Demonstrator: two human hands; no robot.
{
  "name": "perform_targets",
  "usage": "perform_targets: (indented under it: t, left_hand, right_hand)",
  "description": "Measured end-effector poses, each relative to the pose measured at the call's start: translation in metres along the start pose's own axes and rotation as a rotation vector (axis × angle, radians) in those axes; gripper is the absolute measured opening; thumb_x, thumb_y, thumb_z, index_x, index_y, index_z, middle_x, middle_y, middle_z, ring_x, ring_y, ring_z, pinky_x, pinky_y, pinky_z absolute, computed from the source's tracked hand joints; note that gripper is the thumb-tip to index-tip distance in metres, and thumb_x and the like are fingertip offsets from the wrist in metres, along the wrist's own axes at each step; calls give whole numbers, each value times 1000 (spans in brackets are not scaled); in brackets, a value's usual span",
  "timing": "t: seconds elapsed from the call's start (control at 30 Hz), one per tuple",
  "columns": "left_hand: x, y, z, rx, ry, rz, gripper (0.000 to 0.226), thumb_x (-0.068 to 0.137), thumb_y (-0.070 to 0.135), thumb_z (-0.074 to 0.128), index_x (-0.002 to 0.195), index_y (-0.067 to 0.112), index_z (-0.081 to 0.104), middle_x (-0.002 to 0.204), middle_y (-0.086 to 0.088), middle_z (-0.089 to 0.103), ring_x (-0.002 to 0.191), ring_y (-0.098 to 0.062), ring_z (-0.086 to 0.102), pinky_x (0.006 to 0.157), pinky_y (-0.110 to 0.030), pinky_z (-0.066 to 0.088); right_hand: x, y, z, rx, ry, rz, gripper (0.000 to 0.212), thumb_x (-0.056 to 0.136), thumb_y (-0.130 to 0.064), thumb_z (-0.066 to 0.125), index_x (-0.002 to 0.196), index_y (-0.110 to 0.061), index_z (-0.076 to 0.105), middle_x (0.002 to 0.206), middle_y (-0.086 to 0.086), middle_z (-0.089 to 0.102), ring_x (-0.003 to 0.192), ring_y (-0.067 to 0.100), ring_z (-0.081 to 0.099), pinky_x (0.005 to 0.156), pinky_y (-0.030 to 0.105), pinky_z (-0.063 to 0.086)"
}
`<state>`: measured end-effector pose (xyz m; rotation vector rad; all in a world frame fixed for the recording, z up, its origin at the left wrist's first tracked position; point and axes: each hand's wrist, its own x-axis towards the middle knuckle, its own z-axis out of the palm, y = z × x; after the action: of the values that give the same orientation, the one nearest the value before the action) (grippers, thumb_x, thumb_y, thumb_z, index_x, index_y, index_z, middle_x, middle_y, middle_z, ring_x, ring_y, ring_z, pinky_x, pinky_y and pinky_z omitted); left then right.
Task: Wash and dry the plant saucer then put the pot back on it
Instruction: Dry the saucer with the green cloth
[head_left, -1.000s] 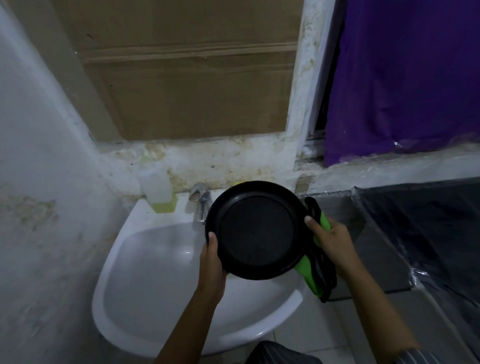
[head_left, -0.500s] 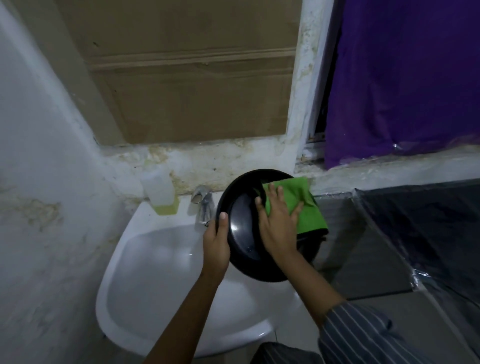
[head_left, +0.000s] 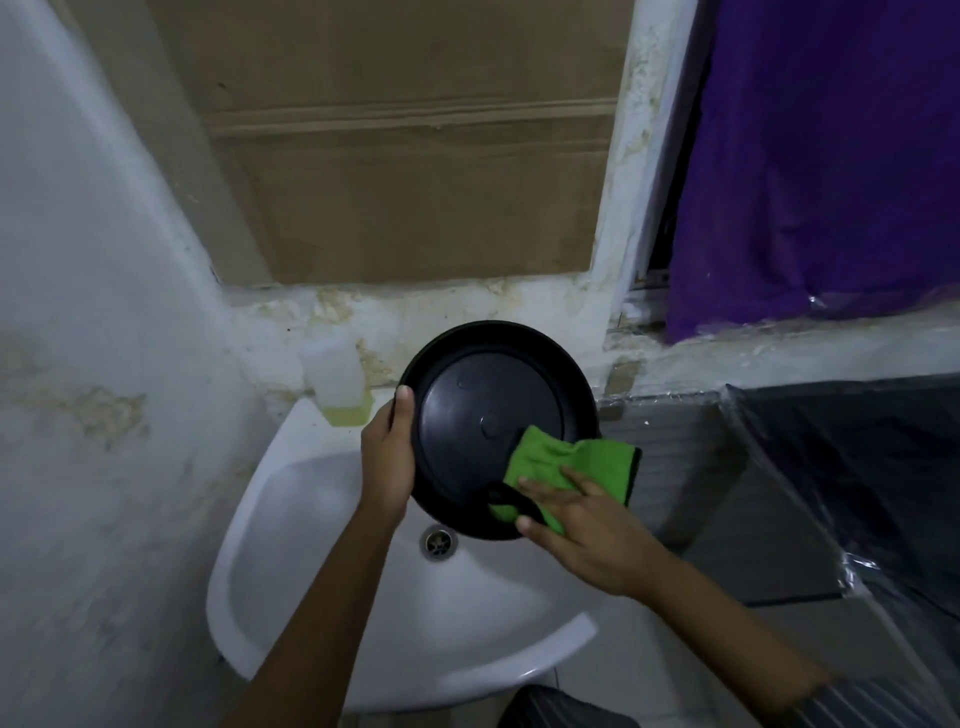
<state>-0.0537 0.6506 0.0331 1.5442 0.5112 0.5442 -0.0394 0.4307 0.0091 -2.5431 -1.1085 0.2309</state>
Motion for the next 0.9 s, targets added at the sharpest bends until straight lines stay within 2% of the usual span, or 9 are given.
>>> perform_targets:
  t: [0.17, 0.23, 0.3, 0.37, 0.47, 0.57, 0.67, 0.77, 0.9]
  left_hand:
    - [-1, -5, 10, -64, 1, -78, 44, 93, 47, 45, 110, 12, 67, 103, -5, 69, 93, -18, 64, 76, -27, 51]
    - [-4, -8, 15, -93, -6, -119, 44, 94, 45, 46, 108, 9, 68, 104, -10, 69, 94, -23, 65, 78, -34, 54]
    - [-8, -13, 18, -150, -33, -175, 44, 94, 42, 47, 111, 7, 67, 106, -14, 69, 100, -29, 65, 91, -44, 53]
    - [-11, -17, 16, -216, -52, -229, 46, 95, 41, 46, 120, 6, 61, 114, -17, 67, 107, -31, 63, 99, -49, 47]
    - [-12, -19, 10, -225, -74, -244, 51, 94, 45, 46, 122, 5, 60, 119, -18, 64, 112, -31, 61, 104, -50, 43]
    - [-13, -16, 5, -177, -59, -138, 46, 93, 44, 47, 115, 8, 65, 112, -7, 70, 109, -20, 64, 97, -37, 50]
    - [-16, -14, 1, -130, -48, -73, 36, 93, 41, 48, 108, 16, 68, 94, 11, 72, 90, 3, 67, 69, -9, 52]
    - [-21, -18, -3, -82, -58, -82, 27, 93, 41, 50, 93, 24, 71, 79, 14, 74, 76, 6, 67, 57, -7, 50]
    - [-24, -21, -7, -56, -3, -91, 32, 93, 38, 51, 74, 22, 71, 72, 9, 71, 65, 1, 66, 52, -9, 51]
  right_hand:
    - [9, -3, 1, 16, -117, -140, 55, 98, -50, 28, 149, -31, 17, 156, -1, 23, 129, -13, -7, 101, 3, -24]
    - [19, -16, 6, 109, -119, -211, 57, 98, -49, 29, 149, -29, 16, 157, 0, 20, 120, -24, -21, 90, -6, -26]
    - [34, -26, 9, 158, -90, -259, 58, 99, -48, 29, 150, -26, 14, 157, 0, 18, 110, -35, -29, 95, -4, -25]
    - [53, -28, 8, 111, -43, -270, 57, 99, -47, 28, 150, -25, 14, 157, 0, 20, 125, -29, -17, 114, 17, -19]
    - [75, -28, 2, 15, 18, -304, 53, 100, -46, 28, 148, -28, 18, 156, -1, 25, 142, -2, 14, 120, 34, -8]
    - [89, -31, -1, 49, 84, -340, 46, 100, -42, 30, 144, -29, 24, 153, -1, 32, 143, 4, 19, 120, 35, -5]
    - [96, -28, -4, -32, 133, -386, 41, 98, -29, 43, 138, -19, 40, 151, 1, 36, 143, 13, 24, 119, 40, 6]
    - [99, -23, -8, -188, 410, -319, 34, 79, -15, 67, 112, -12, 65, 129, 19, 56, 123, 32, 52, 101, 48, 40]
    - [93, -16, -18, -373, 664, 42, 31, 70, -30, 73, 100, -22, 70, 104, 12, 66, 97, 31, 64, 82, 42, 48]
